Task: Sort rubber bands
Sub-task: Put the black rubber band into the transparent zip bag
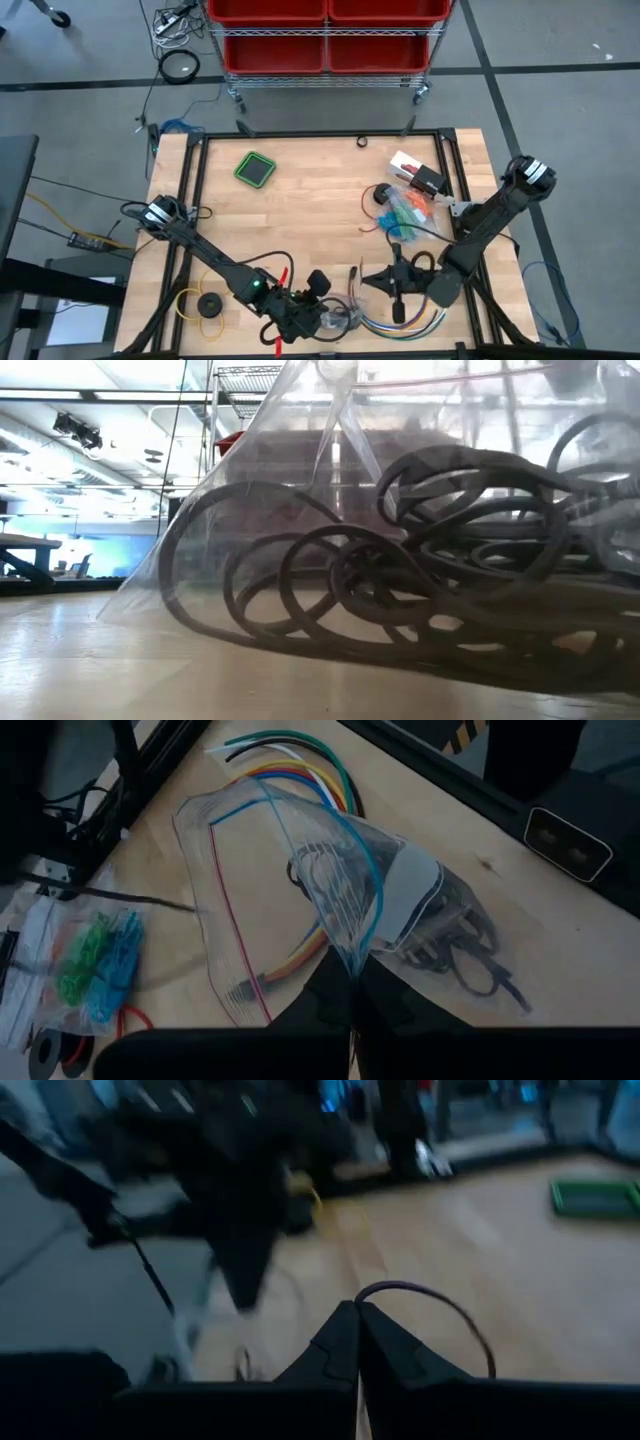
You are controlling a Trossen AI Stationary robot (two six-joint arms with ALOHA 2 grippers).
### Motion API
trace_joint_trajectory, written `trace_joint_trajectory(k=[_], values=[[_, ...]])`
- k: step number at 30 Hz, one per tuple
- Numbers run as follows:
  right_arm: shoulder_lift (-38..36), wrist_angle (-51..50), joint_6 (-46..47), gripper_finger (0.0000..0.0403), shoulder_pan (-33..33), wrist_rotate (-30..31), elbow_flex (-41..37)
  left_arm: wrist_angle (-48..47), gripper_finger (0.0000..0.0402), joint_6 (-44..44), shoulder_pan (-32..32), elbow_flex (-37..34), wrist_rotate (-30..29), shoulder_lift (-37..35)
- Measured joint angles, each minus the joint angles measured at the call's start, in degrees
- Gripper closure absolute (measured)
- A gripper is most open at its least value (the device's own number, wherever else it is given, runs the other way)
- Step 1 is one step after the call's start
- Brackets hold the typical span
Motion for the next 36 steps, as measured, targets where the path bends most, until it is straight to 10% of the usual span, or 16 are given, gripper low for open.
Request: trace_joint_trajectory(k=[12,36], values=[[0.3,6.8,-21.5,0.0403,-0.4,-5.8,10.4,0.2,0.0400,0.1,0.2,0.0,0.5,0.0],[5.1,-1.5,-12.7,0.0403,-1.5,-12.6,14.4,1.3,0.0400,0.8,0.3,0.0,0.9,0.0]])
